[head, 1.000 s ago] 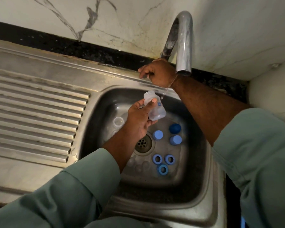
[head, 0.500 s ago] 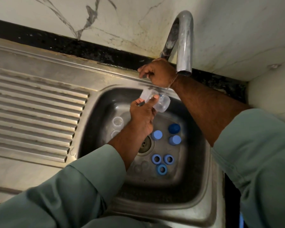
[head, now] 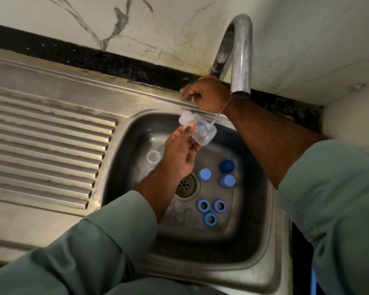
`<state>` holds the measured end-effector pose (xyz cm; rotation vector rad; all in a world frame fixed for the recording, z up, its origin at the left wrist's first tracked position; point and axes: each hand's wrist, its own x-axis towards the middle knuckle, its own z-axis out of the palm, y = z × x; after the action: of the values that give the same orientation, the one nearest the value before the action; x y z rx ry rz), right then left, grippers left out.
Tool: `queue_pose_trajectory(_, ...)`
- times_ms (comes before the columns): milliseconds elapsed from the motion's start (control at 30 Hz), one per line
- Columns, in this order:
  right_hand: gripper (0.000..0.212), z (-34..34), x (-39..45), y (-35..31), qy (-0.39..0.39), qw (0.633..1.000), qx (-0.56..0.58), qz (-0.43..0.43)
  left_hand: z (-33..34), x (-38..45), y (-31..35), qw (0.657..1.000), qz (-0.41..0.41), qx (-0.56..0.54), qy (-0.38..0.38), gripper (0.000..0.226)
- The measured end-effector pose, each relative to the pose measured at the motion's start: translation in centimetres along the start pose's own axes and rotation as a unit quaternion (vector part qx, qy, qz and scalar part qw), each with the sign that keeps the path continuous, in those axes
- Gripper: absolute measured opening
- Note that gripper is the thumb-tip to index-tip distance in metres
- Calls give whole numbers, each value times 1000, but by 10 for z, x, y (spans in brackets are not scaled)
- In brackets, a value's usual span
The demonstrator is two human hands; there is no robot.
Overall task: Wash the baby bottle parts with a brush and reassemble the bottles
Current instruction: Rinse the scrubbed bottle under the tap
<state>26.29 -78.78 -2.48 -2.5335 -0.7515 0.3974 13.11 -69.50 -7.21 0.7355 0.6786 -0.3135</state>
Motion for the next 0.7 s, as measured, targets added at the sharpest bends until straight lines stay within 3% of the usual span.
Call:
queue_pose_trajectory(233,35,1,0,0,0,1000,-11,1,-6,3,2,998,-34,8,-51,45)
queue_pose_trajectory(433,33,2,2,2,10,1000,-16,-6,8,3,-12,998,-38,45,-36,45)
queue_pose_trajectory(700,32,5,3,7,25,999,-10,-29,10,1,-11,995,-73,-58,-27,35)
